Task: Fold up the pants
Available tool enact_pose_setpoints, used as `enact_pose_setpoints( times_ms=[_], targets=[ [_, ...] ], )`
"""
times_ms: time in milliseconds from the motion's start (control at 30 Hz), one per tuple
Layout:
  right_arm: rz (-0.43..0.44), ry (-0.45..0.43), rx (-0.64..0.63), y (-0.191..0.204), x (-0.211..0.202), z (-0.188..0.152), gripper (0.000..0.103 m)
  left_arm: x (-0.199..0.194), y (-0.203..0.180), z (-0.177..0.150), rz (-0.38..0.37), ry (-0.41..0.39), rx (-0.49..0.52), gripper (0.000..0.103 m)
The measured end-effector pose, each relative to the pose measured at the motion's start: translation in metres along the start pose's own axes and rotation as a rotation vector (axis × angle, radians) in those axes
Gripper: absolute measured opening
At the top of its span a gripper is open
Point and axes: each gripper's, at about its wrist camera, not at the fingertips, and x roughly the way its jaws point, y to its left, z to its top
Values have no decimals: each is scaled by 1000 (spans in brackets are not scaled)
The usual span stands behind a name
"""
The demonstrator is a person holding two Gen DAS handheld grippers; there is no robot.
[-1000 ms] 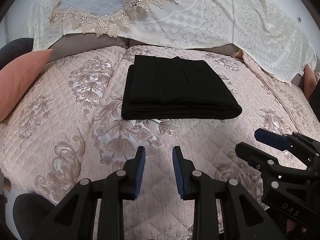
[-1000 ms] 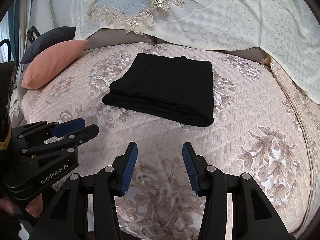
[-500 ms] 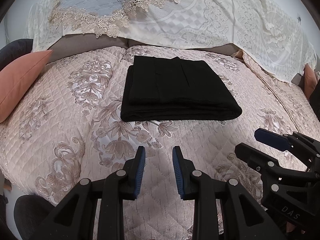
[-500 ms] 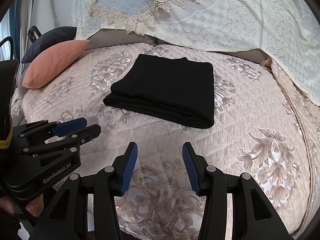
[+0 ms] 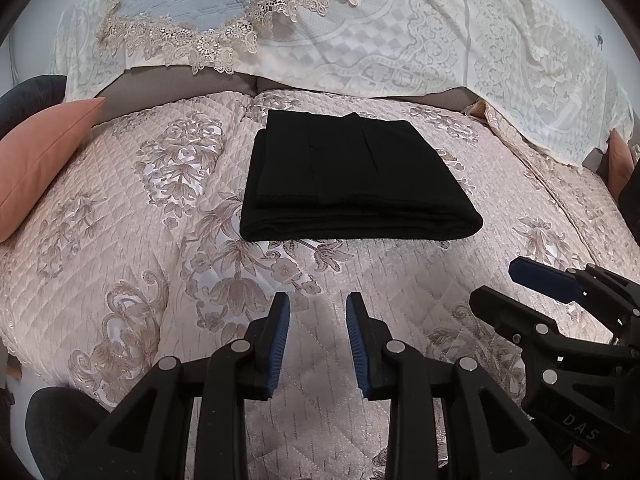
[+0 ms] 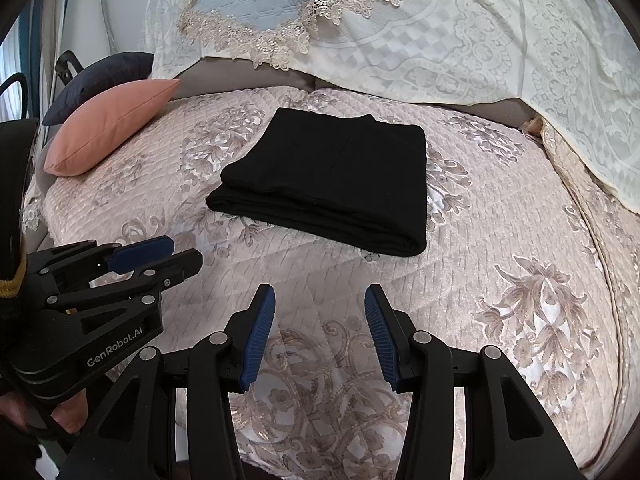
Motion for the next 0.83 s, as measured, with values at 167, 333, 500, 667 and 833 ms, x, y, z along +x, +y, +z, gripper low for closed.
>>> enact_pose_setpoints(
  times_ms=[167,333,500,667,833],
  targets=[
    [0,2,0,0,0,0,48,0,1,0,-4,6,-5,32],
    [-1,2,-2,1,0,-2,48,1,0,0,4,9,-2,32],
    [-2,0,-6,1,-1,-2,47,3,0,0,3,16,-5,32],
    [1,-1,-3,-1,-1,-3,48,5,0,-1,-4,22,-5,32],
    [4,-3,4,-3,-2,-4,48,4,-2,0,-1,8,1,32]
  ],
)
